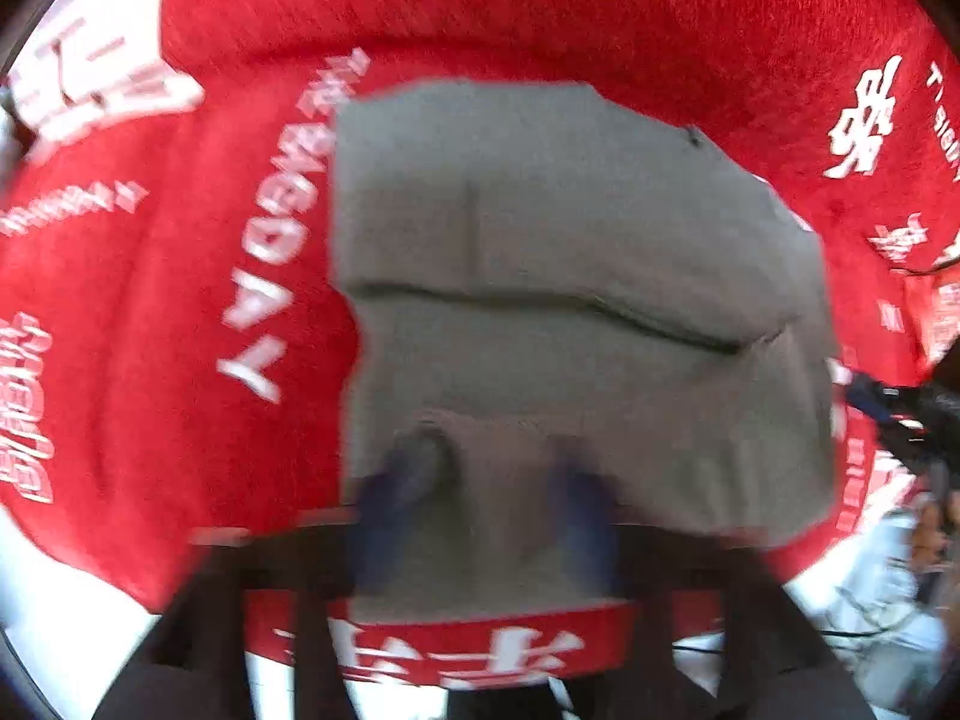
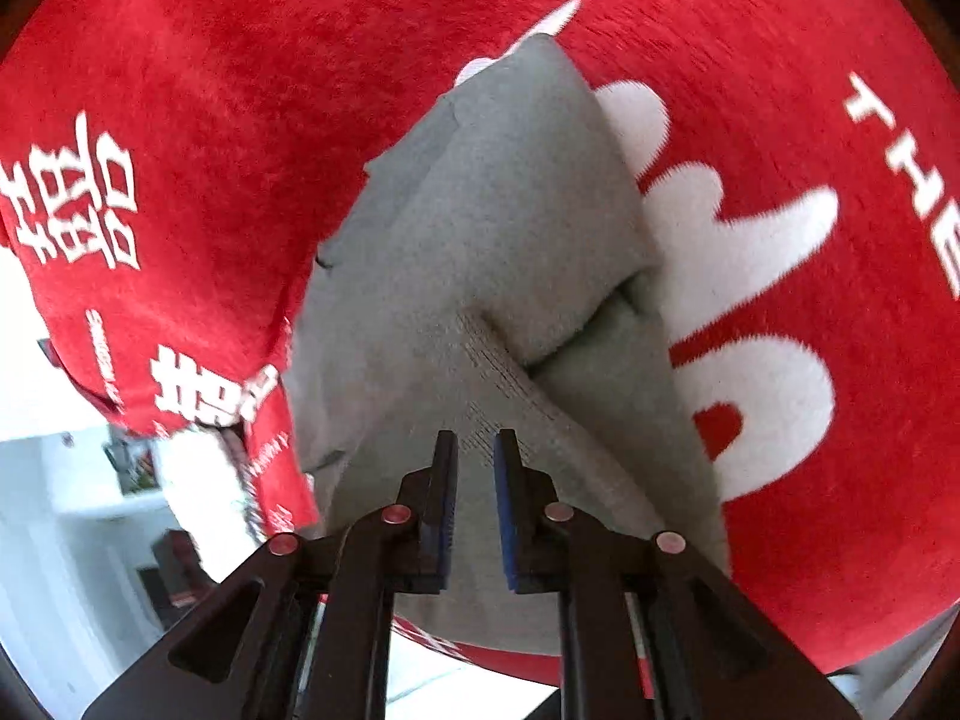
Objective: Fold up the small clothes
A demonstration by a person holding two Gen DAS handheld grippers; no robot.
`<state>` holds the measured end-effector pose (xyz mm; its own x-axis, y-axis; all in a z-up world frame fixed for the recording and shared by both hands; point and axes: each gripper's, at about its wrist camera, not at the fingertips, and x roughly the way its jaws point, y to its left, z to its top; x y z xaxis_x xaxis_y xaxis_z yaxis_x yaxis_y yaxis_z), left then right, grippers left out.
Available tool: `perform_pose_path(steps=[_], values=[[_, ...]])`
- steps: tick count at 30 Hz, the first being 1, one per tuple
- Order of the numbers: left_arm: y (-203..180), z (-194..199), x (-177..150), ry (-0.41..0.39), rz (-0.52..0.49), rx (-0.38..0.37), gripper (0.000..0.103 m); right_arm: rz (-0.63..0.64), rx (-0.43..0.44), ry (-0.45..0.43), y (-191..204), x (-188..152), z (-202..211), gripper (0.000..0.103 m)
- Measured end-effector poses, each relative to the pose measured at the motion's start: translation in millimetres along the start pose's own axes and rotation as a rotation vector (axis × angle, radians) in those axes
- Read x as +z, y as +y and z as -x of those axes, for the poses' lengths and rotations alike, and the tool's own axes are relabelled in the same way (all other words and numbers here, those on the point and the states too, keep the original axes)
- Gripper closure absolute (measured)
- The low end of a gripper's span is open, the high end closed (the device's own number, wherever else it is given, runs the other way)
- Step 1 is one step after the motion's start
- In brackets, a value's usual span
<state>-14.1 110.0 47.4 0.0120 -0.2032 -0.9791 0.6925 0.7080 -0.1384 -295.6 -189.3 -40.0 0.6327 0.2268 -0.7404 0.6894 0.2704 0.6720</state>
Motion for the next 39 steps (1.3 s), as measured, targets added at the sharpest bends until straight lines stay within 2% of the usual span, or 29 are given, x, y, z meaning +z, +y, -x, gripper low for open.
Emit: perform_pose_path(steps=[1, 2, 3, 6, 11, 13, 14, 15, 16, 17, 18, 20, 22, 26, 31, 35, 39], values=[[-0.2, 7.8, -1.2, -0.042, -0.014, 0.031, 0.002, 0.044, -0.051, 0.011, 4.9, -0.4, 0.1, 0.048], [-0.1, 13.5, -1.2, -0.061, -0.028, 0.037, 0.002, 0.090, -0.091, 0.013, 9.6, -1.5, 0.0, 0.037], [0.2, 14.7, -0.3, -0.060, -0.034, 0.035, 0.002, 0.125, -0.116, 0.013, 12.8, -1.9, -0.7, 0.034], [1.7, 5.5, 6.5, -0.033, -0.052, 0.042, 0.002, 0.229, -0.207, 0.015, 25.5, -1.1, -11.2, 0.034], [-1.5, -43.0, 21.1, 0.064, -0.080, 0.047, 0.002, 0.304, -0.259, 0.076, 30.1, 7.3, -43.4, 0.034], [-4.5, -61.7, 24.1, 0.088, -0.070, 0.056, 0.006, 0.322, -0.288, 0.099, 30.4, 8.3, -53.3, 0.034], [-6.4, -68.1, 25.1, 0.096, -0.070, 0.065, 0.018, 0.324, -0.306, 0.111, 29.6, 8.3, -58.0, 0.035], [-7.9, -72.3, 25.8, 0.104, -0.073, 0.081, 0.033, 0.329, -0.321, 0.114, 29.3, 8.1, -60.6, 0.041], [-10.0, -73.7, 25.9, 0.102, -0.079, 0.097, 0.039, 0.353, -0.344, 0.103, 31.5, 6.9, -59.4, 0.065], [-11.4, -70.3, 25.8, 0.083, -0.084, 0.097, 0.056, 0.375, -0.345, 0.108, 33.6, 5.7, -58.5, 0.087], [-12.7, -64.9, 25.3, 0.064, -0.092, 0.106, 0.080, 0.388, -0.331, 0.107, 35.7, 1.7, -51.5, 0.096], [-10.9, -52.3, 24.4, 0.043, -0.097, 0.135, 0.090, 0.411, -0.307, 0.092, 40.4, -2.5, -39.2, 0.097], [-2.9, -33.6, 24.9, 0.020, -0.065, 0.087, 0.095, 0.427, -0.280, 0.068, 49.5, -5.3, -18.4, 0.097], [4.9, 13.9, 38.1, -0.049, -0.018, -0.003, 0.095, 0.453, -0.226, 0.001, 69.9, 2.1, 19.8, 0.097], [-8.0, 46.9, 79.7, -0.175, -0.026, -0.007, 0.095, 0.514, -0.205, -0.115, 106.6, 44.2, 48.2, 0.097], [-14.2, 34.8, 127.1, -0.235, -0.009, 0.007, 0.095, 0.552, -0.228, -0.147, 123.4, 89.9, 30.8, 0.097], [-23.6, -11.8, 168.7, -0.208, 0.015, 0.083, 0.095, 0.499, -0.239, -0.116, 114.4, 127.5, -9.3, 0.097]])
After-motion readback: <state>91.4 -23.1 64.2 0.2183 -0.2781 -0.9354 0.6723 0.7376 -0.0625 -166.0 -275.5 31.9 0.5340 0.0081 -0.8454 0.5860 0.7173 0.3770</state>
